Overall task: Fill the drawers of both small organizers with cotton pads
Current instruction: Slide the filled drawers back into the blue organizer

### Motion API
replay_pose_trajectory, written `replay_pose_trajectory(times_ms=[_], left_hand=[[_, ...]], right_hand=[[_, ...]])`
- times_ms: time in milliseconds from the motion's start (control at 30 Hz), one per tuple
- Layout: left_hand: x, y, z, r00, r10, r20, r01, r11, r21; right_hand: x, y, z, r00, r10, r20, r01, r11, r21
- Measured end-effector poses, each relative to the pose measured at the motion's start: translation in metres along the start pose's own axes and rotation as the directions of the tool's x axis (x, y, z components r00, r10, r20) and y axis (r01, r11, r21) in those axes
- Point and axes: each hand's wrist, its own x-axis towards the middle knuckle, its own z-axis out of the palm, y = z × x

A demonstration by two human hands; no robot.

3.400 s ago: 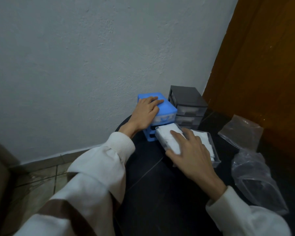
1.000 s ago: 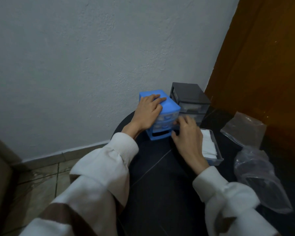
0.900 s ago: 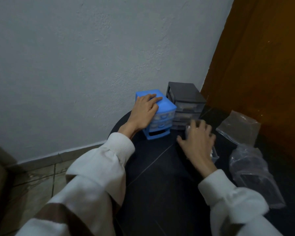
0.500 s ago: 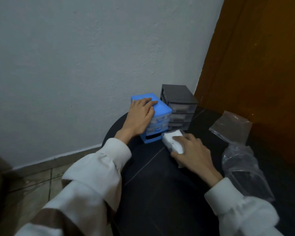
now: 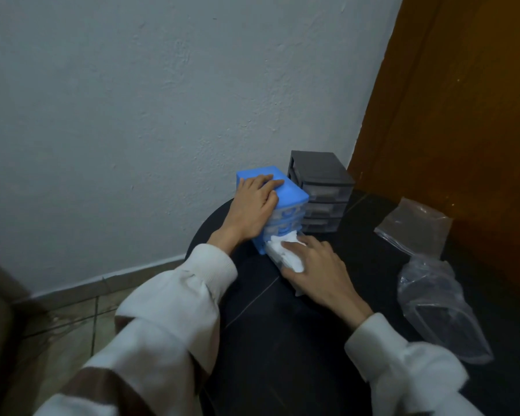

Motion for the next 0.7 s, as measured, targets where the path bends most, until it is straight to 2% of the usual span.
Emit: replay_pose_trajectory(times_ms=[167, 267, 433, 533, 633, 700], left_hand=[[0.0, -0.001, 0.0, 1.0, 0.009, -0.006, -0.009, 1.0, -0.015], [0.0, 0.0, -0.002, 1.0, 0.0, 0.0, 0.0, 1.0, -0.019], [0.0, -0.001, 0.001, 1.0, -0.002, -0.006, 0.002, 1.0, -0.024], [0.0, -0.002, 0.001, 1.0, 0.005, -0.017, -0.006, 1.0, -0.028], [-0.001, 0.0, 0.001, 1.0, 0.0, -0.017, -0.001, 1.0, -0.022], [0.0, 0.0, 0.001, 1.0, -0.004, -0.016, 0.003, 1.0, -0.025]], right_hand=[[0.012, -0.004, 0.011, 0.999, -0.024, -0.024, 0.023, 1.0, -0.013], [0.009, -0.001, 0.013, 0.998, -0.03, -0.061, 0.025, 0.996, -0.087], [-0.01, 0.012, 0.0, 0.974, -0.182, -0.133, 0.168, 0.98, -0.107], [-0.018, 0.018, -0.011, 0.963, -0.255, -0.09, 0.241, 0.961, -0.138], [-0.023, 0.021, -0.014, 0.95, -0.312, 0.006, 0.311, 0.946, -0.094], [-0.025, 0.022, -0.012, 0.942, -0.335, 0.022, 0.336, 0.937, -0.095]])
